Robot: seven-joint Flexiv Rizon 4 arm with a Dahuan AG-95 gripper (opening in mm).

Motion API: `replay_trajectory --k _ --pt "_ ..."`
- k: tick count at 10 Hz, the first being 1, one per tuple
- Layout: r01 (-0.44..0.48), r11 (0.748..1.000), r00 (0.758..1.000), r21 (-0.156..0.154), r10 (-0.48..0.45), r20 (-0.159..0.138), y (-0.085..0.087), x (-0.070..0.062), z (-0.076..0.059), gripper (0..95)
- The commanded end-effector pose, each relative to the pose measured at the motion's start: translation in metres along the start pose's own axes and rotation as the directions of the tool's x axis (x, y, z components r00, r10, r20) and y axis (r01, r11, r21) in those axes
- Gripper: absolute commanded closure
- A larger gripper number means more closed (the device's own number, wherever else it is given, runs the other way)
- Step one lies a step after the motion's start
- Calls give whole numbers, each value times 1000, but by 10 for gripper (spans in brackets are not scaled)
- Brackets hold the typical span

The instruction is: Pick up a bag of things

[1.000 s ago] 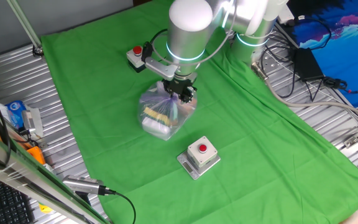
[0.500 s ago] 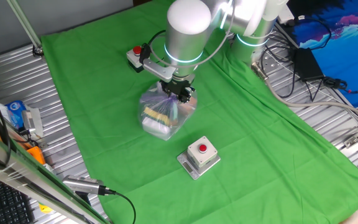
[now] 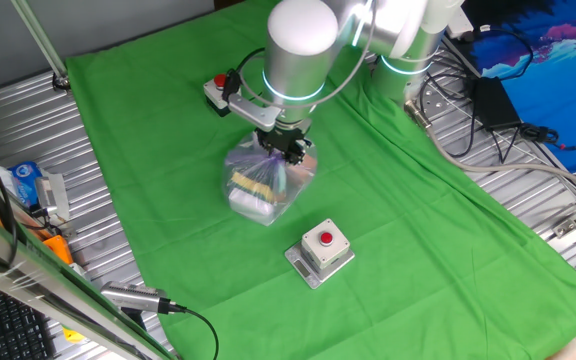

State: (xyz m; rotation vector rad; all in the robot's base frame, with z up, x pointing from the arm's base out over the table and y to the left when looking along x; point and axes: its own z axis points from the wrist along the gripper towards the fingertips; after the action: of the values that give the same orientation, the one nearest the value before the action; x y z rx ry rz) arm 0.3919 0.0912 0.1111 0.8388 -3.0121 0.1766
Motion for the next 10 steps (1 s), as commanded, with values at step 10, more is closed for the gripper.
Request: replay_trajectory --k 10 --pt "-12 1000 1000 -15 12 15 -4 -1 -1 950"
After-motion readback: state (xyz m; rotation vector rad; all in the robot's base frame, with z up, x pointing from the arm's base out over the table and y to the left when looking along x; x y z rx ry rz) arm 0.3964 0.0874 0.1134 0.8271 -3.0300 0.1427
